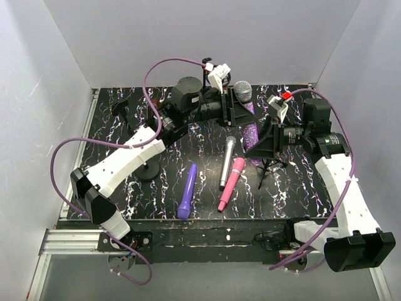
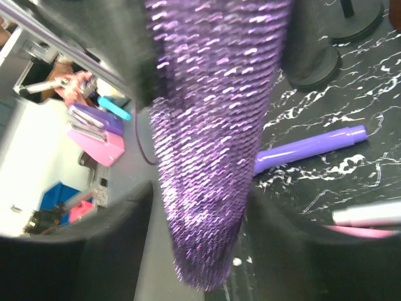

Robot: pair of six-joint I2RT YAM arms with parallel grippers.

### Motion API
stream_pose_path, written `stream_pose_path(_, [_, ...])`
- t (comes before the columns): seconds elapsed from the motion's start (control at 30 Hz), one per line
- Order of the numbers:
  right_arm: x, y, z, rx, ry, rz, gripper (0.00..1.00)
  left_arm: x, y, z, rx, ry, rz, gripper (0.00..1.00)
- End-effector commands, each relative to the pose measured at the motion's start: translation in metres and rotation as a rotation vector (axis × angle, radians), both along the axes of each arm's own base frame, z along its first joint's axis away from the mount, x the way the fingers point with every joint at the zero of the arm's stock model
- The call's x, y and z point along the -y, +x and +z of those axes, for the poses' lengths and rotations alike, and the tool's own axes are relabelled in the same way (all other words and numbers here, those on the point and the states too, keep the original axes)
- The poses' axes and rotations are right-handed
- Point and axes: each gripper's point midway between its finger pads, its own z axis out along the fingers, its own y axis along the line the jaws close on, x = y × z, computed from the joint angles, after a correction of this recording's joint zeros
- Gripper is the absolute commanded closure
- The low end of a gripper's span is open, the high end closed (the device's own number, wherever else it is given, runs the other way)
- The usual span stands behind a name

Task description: Attach the microphones to the stand

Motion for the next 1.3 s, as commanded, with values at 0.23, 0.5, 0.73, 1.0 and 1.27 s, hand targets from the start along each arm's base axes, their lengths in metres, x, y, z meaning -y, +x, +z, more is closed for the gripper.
stream_pose_path(0.23, [0.050,0.029,0.041,0.267,-0.087,-0.275,0.13,-0.104,0.091,0.062,0.289,0.142,0.448,1.00])
stream_pose_path(0.5, [0.060,0.013,0.035,0.312,-0.056,-0.329,0.11,-0.108,0.186,0.096,0.500,0.179,0.672,1.00])
stream_pose_path(0.73, [0.062,0.011,0.033,0.308,-0.039,-0.333,0.11,-0.105,0.232,0.114,0.608,0.123,0.821,1.00])
stream_pose_path(1.0, [0.065,0.010,0.030,0.292,-0.019,-0.344,0.12,-0.100,0.249,0.118,0.643,0.078,0.863,1.00])
stream_pose_path(1.27, [0.067,0.010,0.029,0.276,-0.003,-0.342,0.12,-0.101,0.246,0.130,0.685,0.038,0.864,1.00])
